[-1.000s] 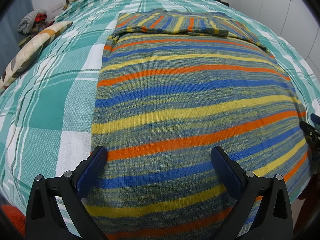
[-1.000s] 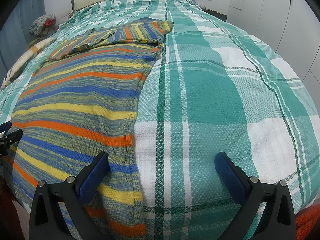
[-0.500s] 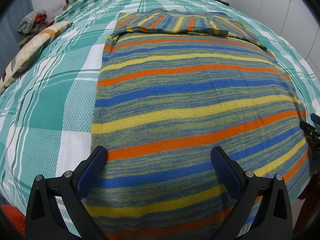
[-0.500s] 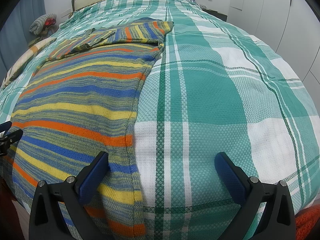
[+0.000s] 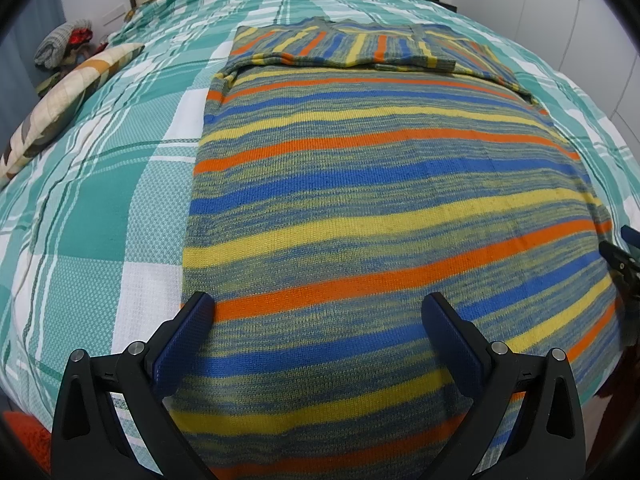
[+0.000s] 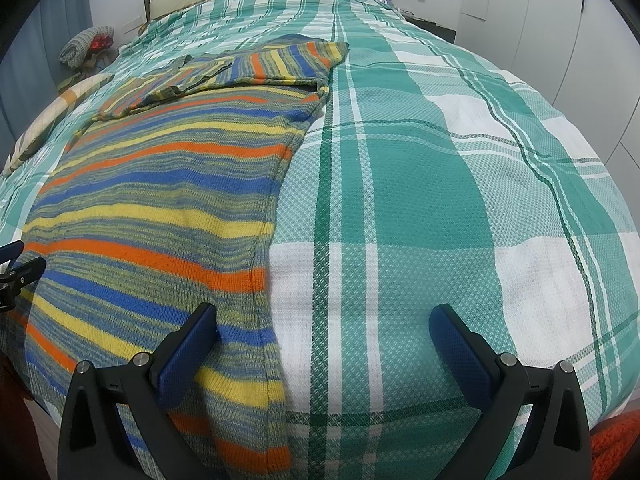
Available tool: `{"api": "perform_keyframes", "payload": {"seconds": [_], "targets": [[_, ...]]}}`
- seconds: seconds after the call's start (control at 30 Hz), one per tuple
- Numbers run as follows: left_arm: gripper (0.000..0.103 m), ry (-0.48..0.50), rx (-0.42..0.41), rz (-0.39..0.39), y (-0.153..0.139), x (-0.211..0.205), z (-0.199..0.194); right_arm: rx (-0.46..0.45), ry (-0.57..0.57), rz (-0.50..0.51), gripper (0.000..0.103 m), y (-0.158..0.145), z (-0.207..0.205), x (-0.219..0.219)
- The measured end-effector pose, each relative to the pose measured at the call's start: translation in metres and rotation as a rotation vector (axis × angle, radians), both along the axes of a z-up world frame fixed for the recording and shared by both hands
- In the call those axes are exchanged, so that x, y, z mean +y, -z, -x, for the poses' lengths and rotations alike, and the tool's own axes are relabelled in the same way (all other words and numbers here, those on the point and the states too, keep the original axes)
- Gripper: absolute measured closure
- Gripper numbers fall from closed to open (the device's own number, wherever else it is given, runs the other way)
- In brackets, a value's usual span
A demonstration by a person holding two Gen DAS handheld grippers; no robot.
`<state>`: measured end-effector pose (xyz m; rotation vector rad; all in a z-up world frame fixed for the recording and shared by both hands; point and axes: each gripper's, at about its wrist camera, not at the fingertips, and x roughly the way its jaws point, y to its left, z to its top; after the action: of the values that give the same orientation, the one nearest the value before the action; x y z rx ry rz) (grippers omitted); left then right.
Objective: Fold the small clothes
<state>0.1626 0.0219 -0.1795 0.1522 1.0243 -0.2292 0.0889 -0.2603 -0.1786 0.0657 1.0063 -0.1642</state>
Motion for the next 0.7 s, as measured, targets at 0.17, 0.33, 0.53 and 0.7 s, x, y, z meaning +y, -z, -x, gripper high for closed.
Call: {"api": "perform_keyframes", "payload": {"seconds": [0.17, 0.33, 0.53, 0.7], "targets": [[0.0, 0.009, 0.002, -0.001, -0.001, -0.0008, -0.0005, 0.006, -0.009, 0.005, 0.0, -0.0001, 0.0005, -0.0001], [0.0, 0.01, -0.009, -0.001, -0.0003, -0.0007, 0.0006, 0.016, -0.011, 0.016, 0.0, -0.0022, -0.0001, 0.0002], [0.0, 0.01, -0.016, -0.004, 0.0003, -0.0008, 0.0019, 0.024, -0.014, 0.022, 0.0, -0.0024, -0.0004, 0.0006], [0.0, 0.01, -0.016, -0.005, 0.0001, -0.0012, 0.002, 0.026, -0.014, 0.024, 0.0, -0.0028, -0.0008, 0.0007]]}}
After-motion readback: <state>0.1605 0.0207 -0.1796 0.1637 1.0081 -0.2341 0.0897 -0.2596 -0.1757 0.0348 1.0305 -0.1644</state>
